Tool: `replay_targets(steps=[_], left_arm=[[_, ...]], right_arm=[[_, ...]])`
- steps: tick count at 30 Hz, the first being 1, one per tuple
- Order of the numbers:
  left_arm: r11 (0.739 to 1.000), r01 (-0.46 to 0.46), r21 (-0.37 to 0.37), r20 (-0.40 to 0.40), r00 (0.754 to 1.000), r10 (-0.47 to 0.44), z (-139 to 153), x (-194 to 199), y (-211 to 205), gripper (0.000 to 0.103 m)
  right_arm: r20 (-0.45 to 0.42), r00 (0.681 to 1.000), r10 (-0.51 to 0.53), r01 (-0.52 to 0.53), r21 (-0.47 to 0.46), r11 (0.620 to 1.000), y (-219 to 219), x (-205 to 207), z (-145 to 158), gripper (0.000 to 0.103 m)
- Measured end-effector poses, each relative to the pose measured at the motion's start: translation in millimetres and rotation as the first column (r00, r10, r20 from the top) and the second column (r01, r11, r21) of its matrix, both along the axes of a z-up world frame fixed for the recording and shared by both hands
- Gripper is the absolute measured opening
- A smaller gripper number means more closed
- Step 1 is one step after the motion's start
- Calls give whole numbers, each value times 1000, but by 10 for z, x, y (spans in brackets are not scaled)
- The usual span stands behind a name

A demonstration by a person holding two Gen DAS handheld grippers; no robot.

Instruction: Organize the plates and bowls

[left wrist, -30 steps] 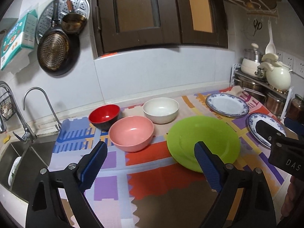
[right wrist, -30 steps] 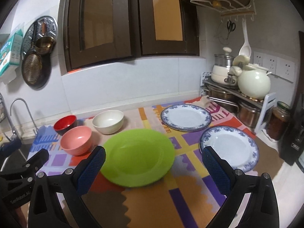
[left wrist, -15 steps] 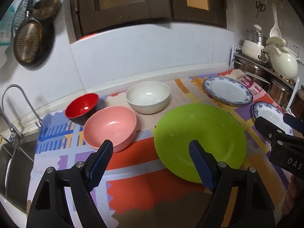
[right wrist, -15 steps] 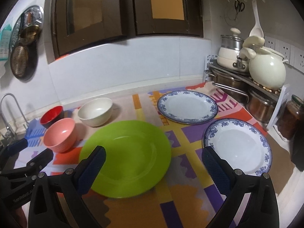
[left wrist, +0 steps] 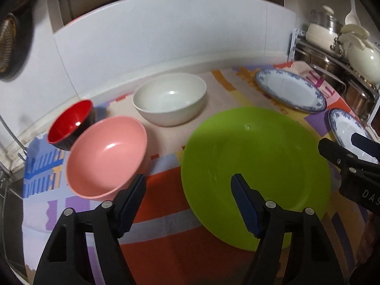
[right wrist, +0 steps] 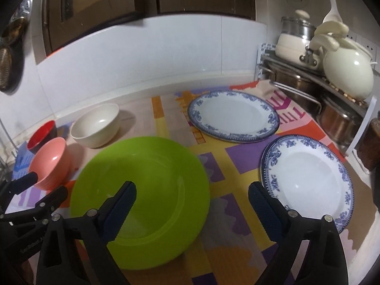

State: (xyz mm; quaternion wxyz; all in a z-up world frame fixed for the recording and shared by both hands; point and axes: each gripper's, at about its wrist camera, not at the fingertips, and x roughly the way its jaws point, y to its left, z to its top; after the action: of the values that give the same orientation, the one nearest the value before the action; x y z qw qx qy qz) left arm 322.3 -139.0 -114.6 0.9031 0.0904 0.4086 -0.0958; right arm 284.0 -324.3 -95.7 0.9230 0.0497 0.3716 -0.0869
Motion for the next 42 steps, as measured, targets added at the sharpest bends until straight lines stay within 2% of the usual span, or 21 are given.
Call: replay_targets(steps=[4, 10, 16, 19, 36, 42], left_arm=[[1000, 8, 2, -41, 999, -8, -123, 113, -28, 69], [1000, 20, 7, -56, 998, -20, -217, 261, -92, 65], [1000, 28, 15, -82, 996, -26, -323, 357, -137, 58], [999, 30, 21, -97, 995, -28, -369, 381, -142, 54], [999, 33, 1, -104, 994, -33, -376, 439, -148, 43], [1000, 28, -5, -103, 994, -28, -375, 447, -153, 42]], right_arm=[[-35, 999, 4, -5, -5, 1000, -2, 117, -115, 91], [-79, 997, 4, -4, 3, 1000, -55, 253, -249, 84], [-107, 994, -6, 7, 12, 1000, -107, 343, -340, 79], [-124, 992, 0, 2, 18, 1000, -119, 380, -384, 74], [-182, 983, 22, -13, 54, 998, -150, 481, -505, 44], [-186, 982, 31, -24, 36, 999, -117, 492, -493, 42]])
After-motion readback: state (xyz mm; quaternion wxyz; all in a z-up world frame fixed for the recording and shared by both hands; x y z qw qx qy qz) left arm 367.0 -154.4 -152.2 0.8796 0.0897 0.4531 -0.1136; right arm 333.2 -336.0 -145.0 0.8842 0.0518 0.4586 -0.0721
